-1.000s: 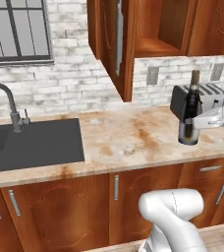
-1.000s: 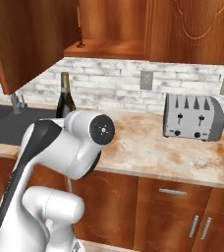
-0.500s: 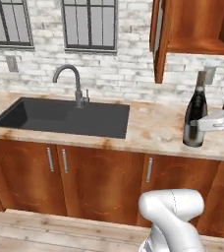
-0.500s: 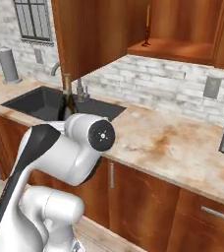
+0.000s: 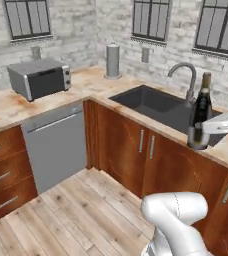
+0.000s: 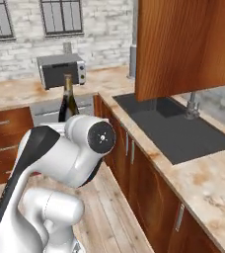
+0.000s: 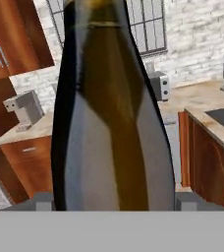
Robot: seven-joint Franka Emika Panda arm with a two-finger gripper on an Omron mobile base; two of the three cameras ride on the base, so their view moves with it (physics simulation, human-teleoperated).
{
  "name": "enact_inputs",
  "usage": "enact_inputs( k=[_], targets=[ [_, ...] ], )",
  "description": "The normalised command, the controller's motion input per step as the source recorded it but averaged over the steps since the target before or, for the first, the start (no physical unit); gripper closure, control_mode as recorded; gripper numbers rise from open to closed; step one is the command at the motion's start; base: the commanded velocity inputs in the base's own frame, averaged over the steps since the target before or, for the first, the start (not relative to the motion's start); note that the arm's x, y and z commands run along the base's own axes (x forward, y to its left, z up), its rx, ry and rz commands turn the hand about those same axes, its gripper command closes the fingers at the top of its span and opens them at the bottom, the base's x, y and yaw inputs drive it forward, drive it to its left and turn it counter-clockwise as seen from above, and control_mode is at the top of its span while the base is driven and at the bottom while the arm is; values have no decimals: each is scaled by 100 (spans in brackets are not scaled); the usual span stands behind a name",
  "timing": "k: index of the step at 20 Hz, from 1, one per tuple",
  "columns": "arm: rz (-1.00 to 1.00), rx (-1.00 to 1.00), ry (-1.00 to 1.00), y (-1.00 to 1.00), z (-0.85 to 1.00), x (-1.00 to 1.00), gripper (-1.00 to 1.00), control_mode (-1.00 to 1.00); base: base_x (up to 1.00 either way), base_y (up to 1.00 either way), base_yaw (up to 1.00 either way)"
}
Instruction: Get the candle and the wine from the cabinet and move them to the dining counter.
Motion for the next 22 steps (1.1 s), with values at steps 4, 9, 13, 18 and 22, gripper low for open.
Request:
enact_inputs(
  k=[4, 9, 13, 18, 22],
  targets=[
    [0, 0, 0, 0, 0, 0, 100, 100, -3, 0, 100],
    [0, 0, 0, 0, 0, 0, 100, 100, -2, 0, 100],
    [0, 0, 0, 0, 0, 0, 100, 100, -1, 0, 100],
    [0, 0, 0, 0, 0, 0, 100, 100, 0, 0, 100],
    [0, 0, 0, 0, 0, 0, 100, 100, 0, 0, 100]
  ],
)
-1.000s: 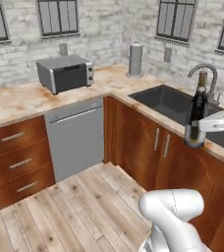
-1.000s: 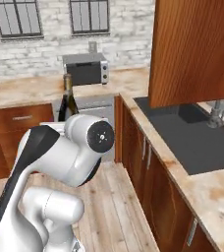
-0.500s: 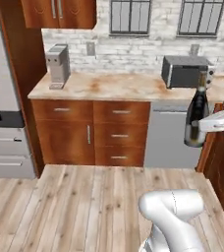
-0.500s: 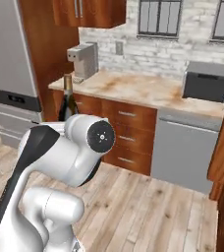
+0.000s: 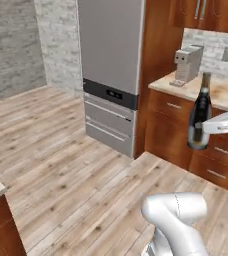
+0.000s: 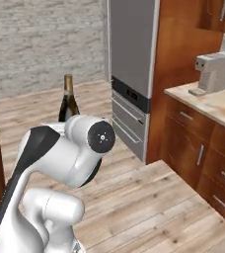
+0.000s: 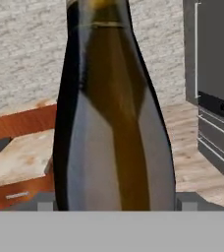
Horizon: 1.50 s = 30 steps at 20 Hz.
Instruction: Get the candle and the wine from the cabinet and move them to the dining counter.
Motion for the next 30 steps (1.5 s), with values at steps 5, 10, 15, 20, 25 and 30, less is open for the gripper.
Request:
enact_inputs(
  k=[5, 10, 15, 20, 25, 30],
  targets=[
    [0, 0, 0, 0, 0, 0, 100, 100, 4, 0, 100],
    [0, 0, 0, 0, 0, 0, 100, 100, 17, 0, 92],
    [0, 0, 0, 0, 0, 0, 100, 100, 34, -6, 62],
    [0, 0, 0, 0, 0, 0, 100, 100, 46, -18, 38],
    [0, 0, 0, 0, 0, 0, 100, 100, 58, -40, 10],
    [0, 0, 0, 0, 0, 0, 100, 100, 64, -48, 0]
  ],
)
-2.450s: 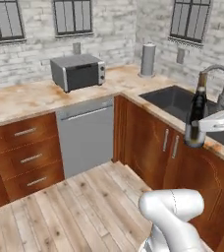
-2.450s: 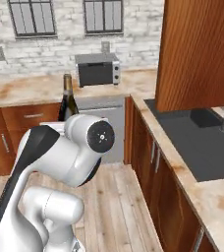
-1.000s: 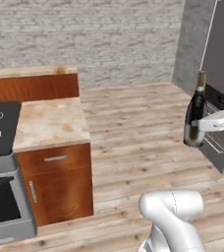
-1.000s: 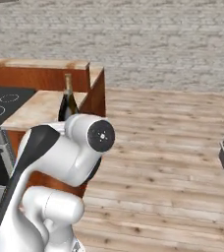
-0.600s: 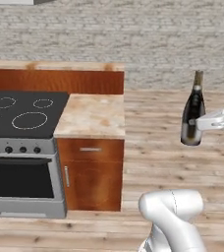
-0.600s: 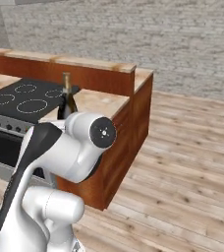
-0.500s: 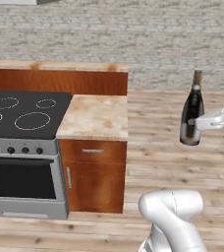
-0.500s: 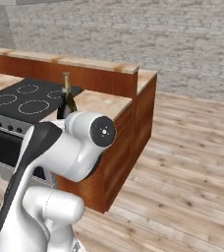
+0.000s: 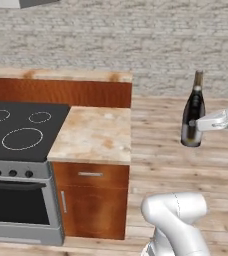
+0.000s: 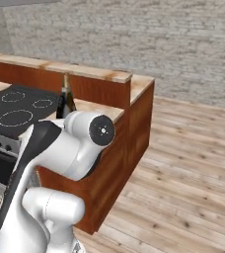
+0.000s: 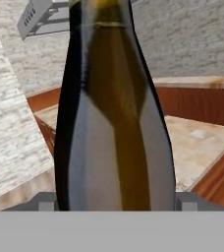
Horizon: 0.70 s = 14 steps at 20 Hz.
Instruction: Get the candle and the wine from the cabinet and move them to the dining counter.
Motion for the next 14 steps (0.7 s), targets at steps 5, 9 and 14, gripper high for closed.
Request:
enact_inputs(
  k=[5, 9, 14],
  targets=[
    [0, 0, 0, 0, 0, 0, 100, 100, 61, -50, 0],
    [0, 0, 0, 0, 0, 0, 100, 100, 59, -51, 0],
    [0, 0, 0, 0, 0, 0, 100, 100, 54, -55, 0]
  ],
)
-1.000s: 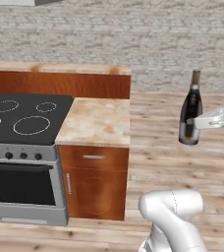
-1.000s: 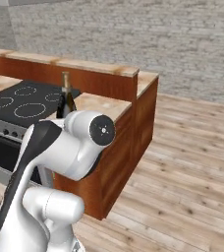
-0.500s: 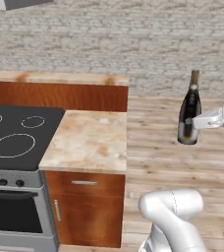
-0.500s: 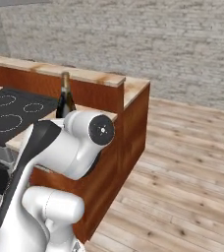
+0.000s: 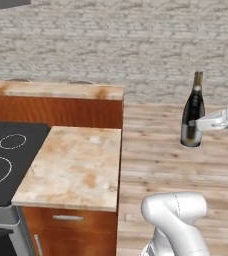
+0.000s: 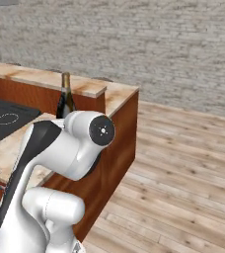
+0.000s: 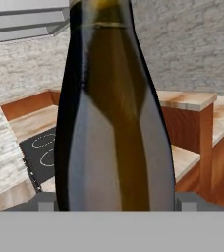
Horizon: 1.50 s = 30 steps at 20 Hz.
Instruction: Get the candle and the wine from the cabinet and move them to the dining counter.
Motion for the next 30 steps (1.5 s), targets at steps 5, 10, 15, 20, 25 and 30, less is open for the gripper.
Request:
enact_inputs(
  k=[5, 10, 15, 20, 25, 30],
  targets=[
    [0, 0, 0, 0, 0, 0, 100, 100, 52, -56, 0],
    [0, 0, 0, 0, 0, 0, 100, 100, 53, -56, 0],
    [0, 0, 0, 0, 0, 0, 100, 100, 53, -56, 0],
    [0, 0, 0, 0, 0, 0, 100, 100, 31, -65, 0],
    [0, 0, 0, 0, 0, 0, 100, 100, -23, -64, 0],
    [0, 0, 0, 0, 0, 0, 100, 100, -2, -72, 0]
  ],
)
